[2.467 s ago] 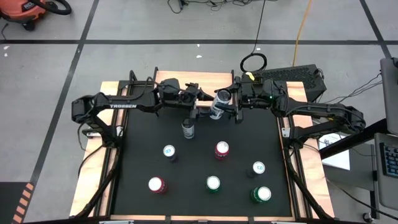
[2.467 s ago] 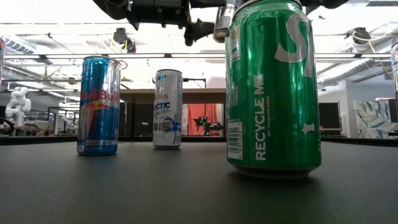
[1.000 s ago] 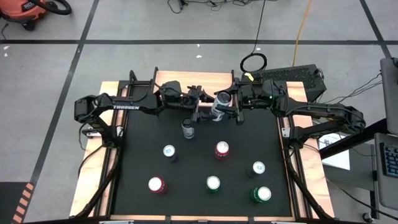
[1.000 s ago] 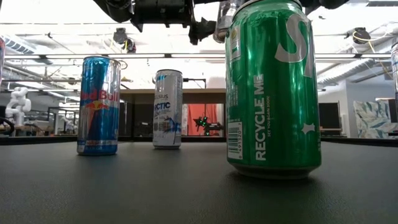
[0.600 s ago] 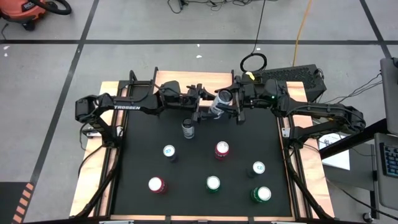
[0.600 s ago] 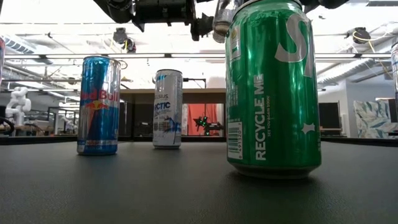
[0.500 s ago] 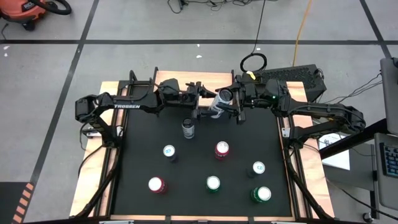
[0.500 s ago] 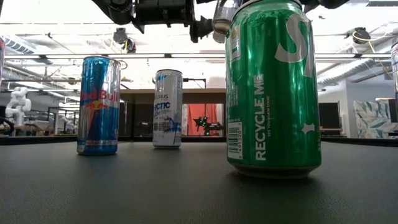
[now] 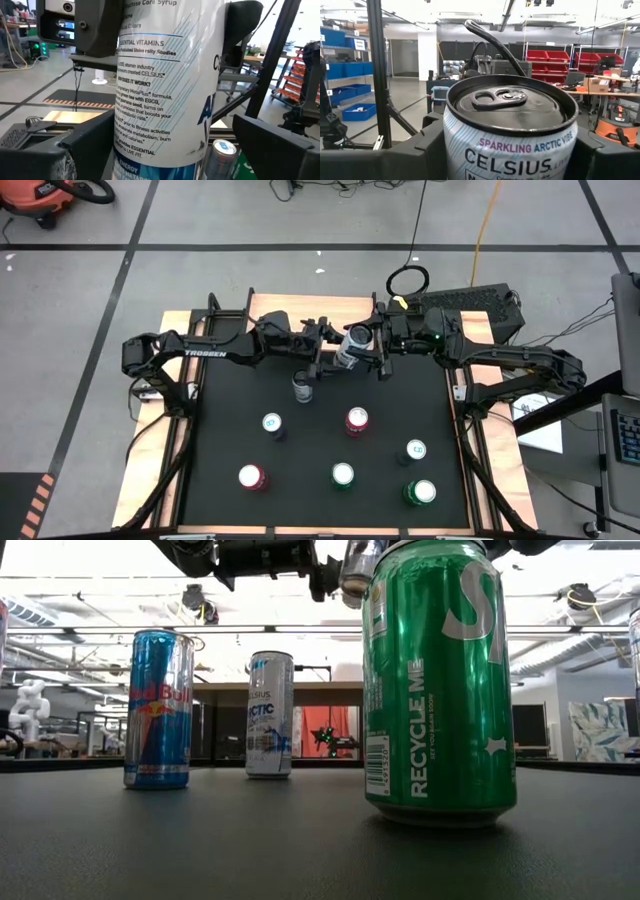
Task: Place canned beverage on shelf
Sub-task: Put the right white-blue soda can on the shelf
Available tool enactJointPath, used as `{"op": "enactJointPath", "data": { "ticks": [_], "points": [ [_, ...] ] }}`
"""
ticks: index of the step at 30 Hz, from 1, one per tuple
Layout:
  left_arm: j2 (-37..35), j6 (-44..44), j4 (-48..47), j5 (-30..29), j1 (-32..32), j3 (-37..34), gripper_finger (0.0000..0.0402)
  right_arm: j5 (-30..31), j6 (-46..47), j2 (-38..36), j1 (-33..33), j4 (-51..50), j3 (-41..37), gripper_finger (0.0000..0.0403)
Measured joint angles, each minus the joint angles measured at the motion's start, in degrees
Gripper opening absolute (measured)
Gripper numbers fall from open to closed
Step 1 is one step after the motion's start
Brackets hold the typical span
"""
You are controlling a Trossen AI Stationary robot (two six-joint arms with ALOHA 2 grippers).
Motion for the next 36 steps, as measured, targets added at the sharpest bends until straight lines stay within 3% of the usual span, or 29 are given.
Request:
{"op": "enactJointPath", "data": {
  "ticks": [12,23,36],
  "points": [
    [0.76,-0.18,0.53,-2.08,-1.02,0.04,0.0392,-0.34,0.84,1.79,0.02,1.60,0.00,0.0251],
    [1.61,-0.23,1.50,-2.85,-0.94,0.07,0.0317,-0.37,0.62,2.37,0.02,2.29,0.00,0.0251],
    [1.61,0.17,1.64,-3.75,-0.96,0.04,0.0262,-0.17,0.99,2.33,0.00,2.14,0.00,0.0251]
  ]
}}
